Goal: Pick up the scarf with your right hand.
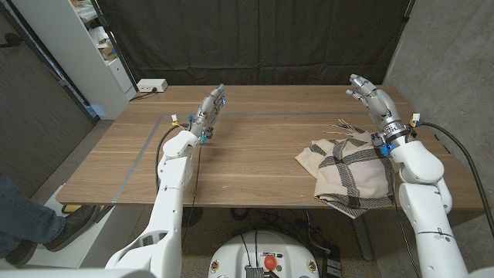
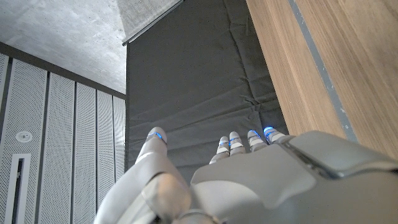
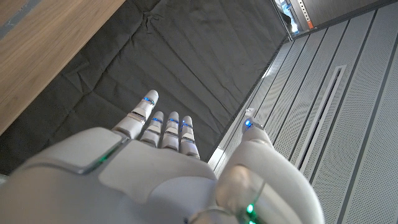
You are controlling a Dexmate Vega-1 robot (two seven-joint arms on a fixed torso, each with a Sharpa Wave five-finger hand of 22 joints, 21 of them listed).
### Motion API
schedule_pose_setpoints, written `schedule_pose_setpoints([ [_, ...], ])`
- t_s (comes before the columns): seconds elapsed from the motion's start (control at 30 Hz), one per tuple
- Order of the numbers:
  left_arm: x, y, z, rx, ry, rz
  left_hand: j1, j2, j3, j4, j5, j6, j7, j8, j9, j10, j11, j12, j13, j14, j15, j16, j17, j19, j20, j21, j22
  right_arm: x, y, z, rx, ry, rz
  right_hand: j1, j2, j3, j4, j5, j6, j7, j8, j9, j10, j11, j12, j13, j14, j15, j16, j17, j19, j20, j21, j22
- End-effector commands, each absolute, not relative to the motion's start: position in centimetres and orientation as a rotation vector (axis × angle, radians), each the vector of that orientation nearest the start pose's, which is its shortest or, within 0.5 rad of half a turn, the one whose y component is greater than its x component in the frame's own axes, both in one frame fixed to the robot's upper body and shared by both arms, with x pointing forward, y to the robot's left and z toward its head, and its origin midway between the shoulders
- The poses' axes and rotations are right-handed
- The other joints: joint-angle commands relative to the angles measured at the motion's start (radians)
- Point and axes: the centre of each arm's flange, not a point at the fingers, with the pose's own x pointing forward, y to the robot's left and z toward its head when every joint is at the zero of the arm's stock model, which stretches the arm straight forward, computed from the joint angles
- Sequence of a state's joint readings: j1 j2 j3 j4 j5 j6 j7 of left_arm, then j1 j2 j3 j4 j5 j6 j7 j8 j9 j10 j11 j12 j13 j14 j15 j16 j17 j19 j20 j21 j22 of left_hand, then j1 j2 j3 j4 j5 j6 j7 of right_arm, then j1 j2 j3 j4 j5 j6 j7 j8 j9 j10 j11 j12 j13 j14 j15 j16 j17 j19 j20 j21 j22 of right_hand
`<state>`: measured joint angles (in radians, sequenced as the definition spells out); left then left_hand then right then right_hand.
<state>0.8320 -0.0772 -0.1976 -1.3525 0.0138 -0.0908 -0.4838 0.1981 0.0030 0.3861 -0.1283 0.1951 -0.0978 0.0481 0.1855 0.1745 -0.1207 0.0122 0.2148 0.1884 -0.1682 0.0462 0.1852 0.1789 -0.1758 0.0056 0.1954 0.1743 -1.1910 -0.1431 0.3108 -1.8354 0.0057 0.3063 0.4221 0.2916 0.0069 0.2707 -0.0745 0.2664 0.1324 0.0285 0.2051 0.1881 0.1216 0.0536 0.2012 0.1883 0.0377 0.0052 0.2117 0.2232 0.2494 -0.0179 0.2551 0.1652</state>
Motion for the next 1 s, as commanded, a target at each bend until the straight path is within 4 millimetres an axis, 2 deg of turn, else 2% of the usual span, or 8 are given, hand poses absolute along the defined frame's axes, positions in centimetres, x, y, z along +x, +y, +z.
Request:
schedule_pose_setpoints([
  [0.03,65.5,23.6,0.3,0.013,-0.604,-0.319,0.0,0.007,0.001,-0.003,-0.002,0.001,0.0,0.006,0.004,0.002,0.002,-0.002,0.004,-0.004,0.002,0.004,0.003,-0.037,0.005,0.002,0.006,49.9,-35.3,0.8,-0.407,-0.887,0.098,0.012,0.001,0.003,-0.006,0.004,0.009,0.002,0.0,0.003,0.007,-0.005,0.002,0.003,0.008,-0.002,0.001,-0.001,0.011,0.001,-0.002,0.003],
  [1.0,65.5,24.0,0.3,0.03,-0.596,-0.322,0.0,0.009,0.0,-0.003,-0.003,0.004,0.001,0.006,0.004,0.002,0.002,-0.003,0.004,-0.003,0.001,0.003,0.003,-0.038,0.007,0.002,0.006,48.2,-36.0,0.5,-0.464,-0.871,0.051,0.012,0.005,0.004,-0.009,0.007,0.019,-0.004,0.001,0.003,0.018,-0.006,0.004,0.004,0.016,-0.005,0.002,-0.003,0.03,-0.001,-0.01,0.003],
])
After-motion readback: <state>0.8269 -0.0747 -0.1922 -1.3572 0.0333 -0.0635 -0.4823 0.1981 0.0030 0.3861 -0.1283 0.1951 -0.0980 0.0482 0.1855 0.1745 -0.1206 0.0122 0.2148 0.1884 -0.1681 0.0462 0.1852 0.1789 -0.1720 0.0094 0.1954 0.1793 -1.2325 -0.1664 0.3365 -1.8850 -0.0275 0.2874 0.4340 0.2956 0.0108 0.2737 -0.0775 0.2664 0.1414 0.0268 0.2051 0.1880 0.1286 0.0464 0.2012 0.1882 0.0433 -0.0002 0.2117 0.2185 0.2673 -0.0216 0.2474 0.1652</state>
